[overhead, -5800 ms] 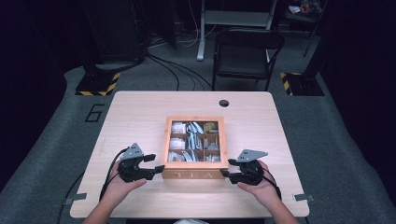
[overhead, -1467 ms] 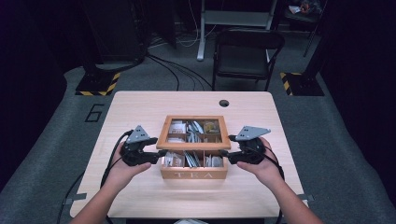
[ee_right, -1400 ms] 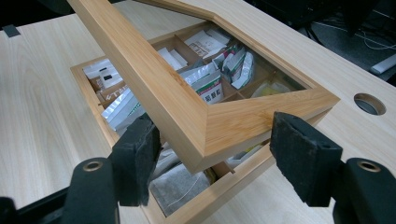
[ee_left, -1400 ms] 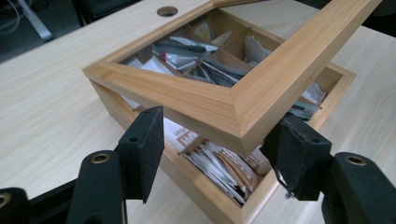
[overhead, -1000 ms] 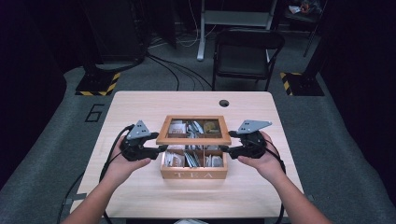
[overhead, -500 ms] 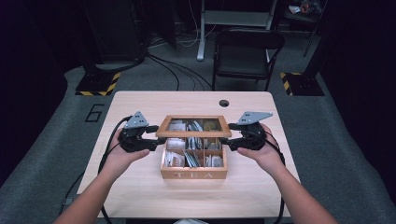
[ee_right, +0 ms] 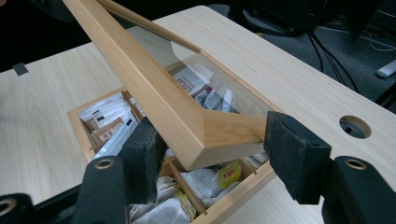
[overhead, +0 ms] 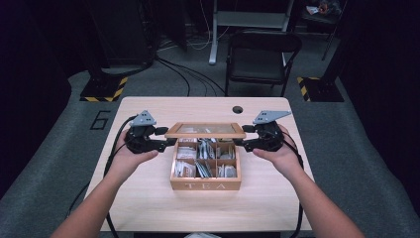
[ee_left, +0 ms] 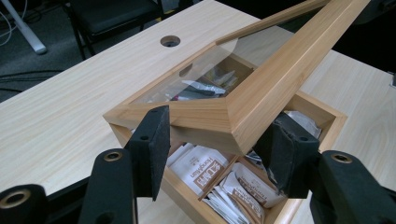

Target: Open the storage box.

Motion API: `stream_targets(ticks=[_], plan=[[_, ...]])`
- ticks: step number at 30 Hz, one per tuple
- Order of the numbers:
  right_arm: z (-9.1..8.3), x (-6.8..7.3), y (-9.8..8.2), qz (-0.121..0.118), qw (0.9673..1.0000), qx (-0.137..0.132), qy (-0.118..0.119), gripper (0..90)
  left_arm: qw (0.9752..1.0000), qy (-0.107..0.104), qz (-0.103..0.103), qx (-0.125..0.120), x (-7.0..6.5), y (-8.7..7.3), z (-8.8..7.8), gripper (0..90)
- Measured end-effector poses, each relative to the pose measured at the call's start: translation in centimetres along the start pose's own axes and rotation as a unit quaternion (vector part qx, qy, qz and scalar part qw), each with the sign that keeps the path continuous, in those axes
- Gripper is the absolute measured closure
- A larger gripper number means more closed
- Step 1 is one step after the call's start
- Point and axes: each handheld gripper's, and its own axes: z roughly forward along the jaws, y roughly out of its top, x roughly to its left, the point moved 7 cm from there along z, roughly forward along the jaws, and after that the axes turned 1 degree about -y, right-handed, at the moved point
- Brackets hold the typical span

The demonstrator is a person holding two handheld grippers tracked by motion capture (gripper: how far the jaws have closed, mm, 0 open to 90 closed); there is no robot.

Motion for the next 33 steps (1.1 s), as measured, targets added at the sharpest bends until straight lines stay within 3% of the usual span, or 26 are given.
stream_targets(ticks=[7, 17, 21, 25, 30, 33], plan=[[-0.1, -0.6, 0.8, 0.008, 1.0, 0.0, 0.002, 43.2, 0.9998, 0.011, 0.008, -0.017, 0.7, 0.5, 0.3, 46.9], [-0.2, -1.3, 1.5, 0.016, 0.9999, 0.0, 0.003, 46.2, 0.9992, 0.034, 0.017, -0.014, 2.2, 0.0, 2.4, 46.8], [-0.2, -1.5, 1.7, 0.021, 0.9998, 0.0, 0.006, 46.2, 0.999, 0.041, 0.009, -0.015, 2.7, 0.1, 2.8, 47.6], [-0.1, -1.7, 1.9, 0.021, 0.9997, -0.001, 0.007, 46.1, 0.9987, 0.048, 0.003, -0.017, 3.2, 0.1, 3.1, 56.4], [-0.1, -2.0, 2.0, 0.028, 0.9995, -0.007, 0.01, 45.6, 0.9986, 0.049, 0.001, -0.021, 3.4, 0.2, 3.1, 56.9], [0.0, -2.1, 2.1, 0.013, 0.9997, -0.015, 0.013, 45.0, 0.9986, 0.048, -0.003, -0.021, 3.5, 0.3, 3.2, 57.0]])
